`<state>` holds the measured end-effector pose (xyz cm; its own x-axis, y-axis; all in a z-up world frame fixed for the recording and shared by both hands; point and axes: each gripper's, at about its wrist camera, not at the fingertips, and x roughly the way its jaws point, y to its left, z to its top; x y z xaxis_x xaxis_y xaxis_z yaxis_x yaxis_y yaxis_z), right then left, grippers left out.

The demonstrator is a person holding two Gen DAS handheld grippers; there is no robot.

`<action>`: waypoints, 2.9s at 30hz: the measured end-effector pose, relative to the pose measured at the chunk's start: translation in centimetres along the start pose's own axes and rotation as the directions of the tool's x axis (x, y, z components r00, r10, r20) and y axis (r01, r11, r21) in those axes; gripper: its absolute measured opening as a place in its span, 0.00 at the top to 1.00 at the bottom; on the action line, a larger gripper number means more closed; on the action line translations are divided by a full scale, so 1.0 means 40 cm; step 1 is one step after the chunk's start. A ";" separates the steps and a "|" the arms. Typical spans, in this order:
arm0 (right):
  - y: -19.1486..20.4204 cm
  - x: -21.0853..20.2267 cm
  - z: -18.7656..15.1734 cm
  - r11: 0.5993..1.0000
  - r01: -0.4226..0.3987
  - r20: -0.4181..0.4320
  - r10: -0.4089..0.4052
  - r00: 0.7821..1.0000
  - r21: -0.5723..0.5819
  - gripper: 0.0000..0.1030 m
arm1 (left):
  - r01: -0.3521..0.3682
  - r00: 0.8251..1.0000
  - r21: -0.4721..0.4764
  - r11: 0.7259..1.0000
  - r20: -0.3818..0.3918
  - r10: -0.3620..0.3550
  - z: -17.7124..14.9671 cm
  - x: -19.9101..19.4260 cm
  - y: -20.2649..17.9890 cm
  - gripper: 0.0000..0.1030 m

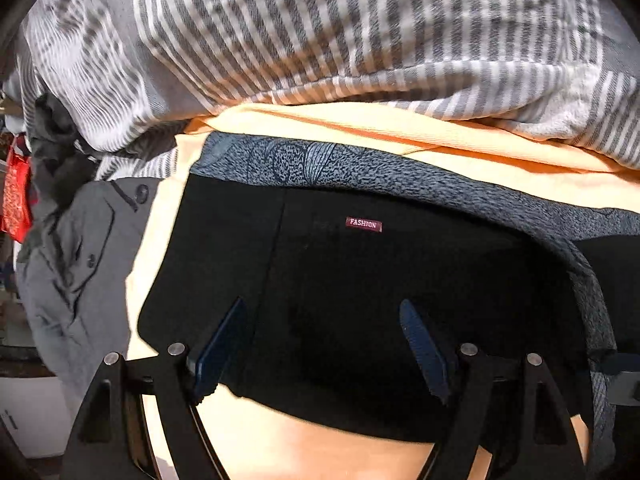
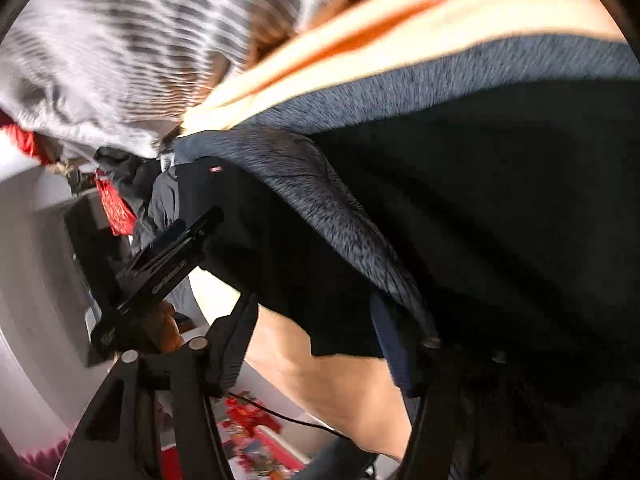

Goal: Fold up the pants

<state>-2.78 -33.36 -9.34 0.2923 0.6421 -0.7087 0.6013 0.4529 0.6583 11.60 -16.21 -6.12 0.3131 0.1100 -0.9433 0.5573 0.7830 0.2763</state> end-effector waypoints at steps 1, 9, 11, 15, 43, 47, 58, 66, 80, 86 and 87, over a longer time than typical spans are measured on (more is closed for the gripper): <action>0.012 -0.021 -0.011 0.999 0.029 0.019 -0.029 0.999 -0.026 0.30 | -0.002 1.000 0.001 1.000 -0.001 0.002 -0.001 -0.014 -0.008 0.22; 0.007 -0.132 -0.145 0.992 0.117 0.169 -0.122 0.978 0.036 0.19 | 0.028 0.998 0.076 0.997 0.049 -0.032 -0.025 -0.093 -0.085 0.22; 0.009 -0.132 -0.186 0.989 0.137 0.199 -0.146 0.969 0.058 0.19 | 0.039 0.998 0.101 0.994 0.055 -0.044 -0.038 -0.095 -0.097 0.22; -0.014 -0.159 -0.289 0.983 0.163 0.255 -0.179 0.950 0.084 0.19 | 0.062 0.996 0.125 0.990 0.055 -0.069 -0.082 -0.115 -0.113 0.22; -0.519 -0.268 -0.996 0.875 0.183 0.343 -0.358 0.869 0.448 0.23 | 0.217 0.976 0.479 0.850 -0.117 -0.184 -0.512 -0.175 -0.508 0.22; -0.546 -0.267 -0.986 0.917 0.122 0.378 -0.275 0.884 0.380 0.34 | 0.207 0.978 0.487 0.848 -0.108 -0.177 -0.519 -0.197 -0.554 0.22; -0.557 -0.289 -0.960 0.944 -0.021 0.356 -0.102 0.929 0.328 0.97 | 0.178 0.983 0.480 0.859 -0.128 -0.132 -0.503 -0.223 -0.631 0.22; -0.487 -0.583 -0.849 0.972 -0.131 0.498 0.017 0.867 0.194 0.97 | 0.149 0.987 0.413 0.898 -0.112 -0.112 -0.460 -0.275 -0.609 0.22; -0.617 -0.892 -0.299 0.992 -0.032 0.521 -0.039 0.853 0.126 0.97 | 0.116 0.993 0.196 0.974 -0.044 -0.110 -0.238 -0.293 -0.671 0.22; -0.709 -0.886 -0.149 0.973 -0.041 0.530 -0.090 0.843 0.229 0.97 | 0.110 0.994 0.146 0.983 -0.012 -0.109 -0.124 -0.269 -0.744 0.22; -0.727 -0.885 -0.131 0.968 -0.039 0.534 -0.104 0.839 0.249 0.97 | 0.109 0.994 0.133 0.985 -0.012 -0.109 -0.111 -0.262 -0.748 0.22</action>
<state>-34.50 -66.03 -2.07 0.5800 0.1614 -0.7985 0.7557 0.2595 0.6013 -11.76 -38.08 -5.33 0.2416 0.0312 -0.9699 0.6854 0.7021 0.1933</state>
